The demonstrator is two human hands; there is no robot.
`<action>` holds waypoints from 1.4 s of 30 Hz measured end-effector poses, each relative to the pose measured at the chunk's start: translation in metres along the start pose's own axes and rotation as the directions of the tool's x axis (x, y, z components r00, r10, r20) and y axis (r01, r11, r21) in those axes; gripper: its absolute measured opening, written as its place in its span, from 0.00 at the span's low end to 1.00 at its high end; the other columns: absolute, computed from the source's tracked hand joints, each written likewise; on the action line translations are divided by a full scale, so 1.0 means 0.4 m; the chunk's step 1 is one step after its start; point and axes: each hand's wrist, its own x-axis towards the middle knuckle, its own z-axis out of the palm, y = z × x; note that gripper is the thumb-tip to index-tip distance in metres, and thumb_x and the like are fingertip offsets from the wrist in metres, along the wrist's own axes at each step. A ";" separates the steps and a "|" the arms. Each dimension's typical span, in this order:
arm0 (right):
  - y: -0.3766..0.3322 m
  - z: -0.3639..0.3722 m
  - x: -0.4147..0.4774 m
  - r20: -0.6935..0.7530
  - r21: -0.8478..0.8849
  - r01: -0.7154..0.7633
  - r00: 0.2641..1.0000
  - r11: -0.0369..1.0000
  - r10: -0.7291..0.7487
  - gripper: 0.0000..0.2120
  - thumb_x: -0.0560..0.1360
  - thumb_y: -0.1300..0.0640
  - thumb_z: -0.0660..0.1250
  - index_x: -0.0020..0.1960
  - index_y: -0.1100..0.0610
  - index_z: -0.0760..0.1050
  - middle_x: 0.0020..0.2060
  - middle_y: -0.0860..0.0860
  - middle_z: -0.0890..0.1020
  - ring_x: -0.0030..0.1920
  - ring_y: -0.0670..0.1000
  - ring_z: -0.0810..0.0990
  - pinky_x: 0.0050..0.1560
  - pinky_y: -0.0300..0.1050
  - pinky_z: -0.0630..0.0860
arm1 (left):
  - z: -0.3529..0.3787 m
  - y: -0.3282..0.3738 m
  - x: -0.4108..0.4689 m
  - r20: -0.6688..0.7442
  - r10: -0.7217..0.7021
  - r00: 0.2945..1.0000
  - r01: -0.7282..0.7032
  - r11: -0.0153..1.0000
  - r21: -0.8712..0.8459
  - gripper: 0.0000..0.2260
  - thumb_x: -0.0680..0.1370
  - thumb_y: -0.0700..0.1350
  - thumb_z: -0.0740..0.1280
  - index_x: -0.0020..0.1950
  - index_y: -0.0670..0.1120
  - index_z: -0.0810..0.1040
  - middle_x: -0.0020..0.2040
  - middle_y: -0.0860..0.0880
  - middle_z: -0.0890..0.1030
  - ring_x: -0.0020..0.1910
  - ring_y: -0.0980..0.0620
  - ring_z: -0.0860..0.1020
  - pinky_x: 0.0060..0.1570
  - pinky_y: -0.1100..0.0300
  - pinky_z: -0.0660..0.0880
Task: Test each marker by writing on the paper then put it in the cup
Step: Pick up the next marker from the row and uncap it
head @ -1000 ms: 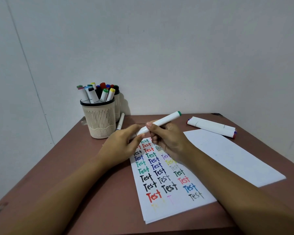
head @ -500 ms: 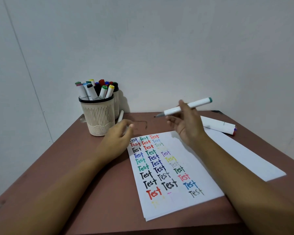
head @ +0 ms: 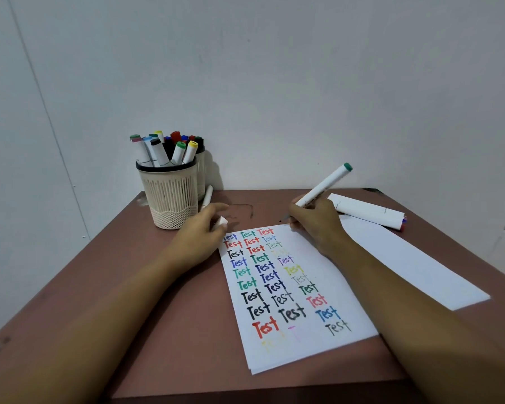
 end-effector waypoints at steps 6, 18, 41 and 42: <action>-0.003 0.006 -0.010 0.013 -0.045 0.007 1.000 0.999 -0.006 0.07 0.72 0.69 0.64 0.38 0.60 0.70 0.29 0.55 0.74 0.25 0.47 0.73 0.29 0.36 0.75 | -0.004 0.003 0.000 0.037 -0.050 0.998 0.050 0.999 -0.002 0.17 0.77 0.43 0.66 0.65 0.48 0.70 0.49 0.55 0.73 0.52 0.56 0.72 0.52 0.65 0.65; 0.001 0.013 -0.012 0.025 -0.092 0.024 0.999 0.995 -0.021 0.07 0.71 0.69 0.65 0.37 0.60 0.71 0.30 0.56 0.75 0.29 0.49 0.75 0.34 0.38 0.77 | -0.004 -0.006 0.010 0.064 -0.047 0.997 0.044 0.997 0.056 0.11 0.77 0.44 0.66 0.58 0.46 0.76 0.52 0.54 0.77 0.51 0.57 0.73 0.48 0.66 0.64; 0.015 0.011 0.005 -0.039 -0.131 0.022 0.999 0.991 -0.027 0.07 0.70 0.66 0.65 0.35 0.61 0.70 0.26 0.56 0.74 0.28 0.53 0.72 0.35 0.47 0.74 | -0.003 -0.015 0.013 0.077 -0.056 0.996 0.050 0.996 0.067 0.10 0.76 0.45 0.66 0.57 0.47 0.77 0.56 0.51 0.79 0.52 0.56 0.74 0.48 0.64 0.65; 0.017 0.012 0.006 -0.042 -0.157 0.029 0.998 0.987 -0.036 0.07 0.70 0.65 0.65 0.34 0.60 0.70 0.25 0.55 0.74 0.28 0.53 0.73 0.37 0.48 0.74 | -0.003 -0.015 0.013 0.075 -0.056 0.996 0.050 0.996 0.071 0.10 0.77 0.45 0.66 0.57 0.47 0.77 0.55 0.51 0.79 0.52 0.56 0.74 0.48 0.64 0.65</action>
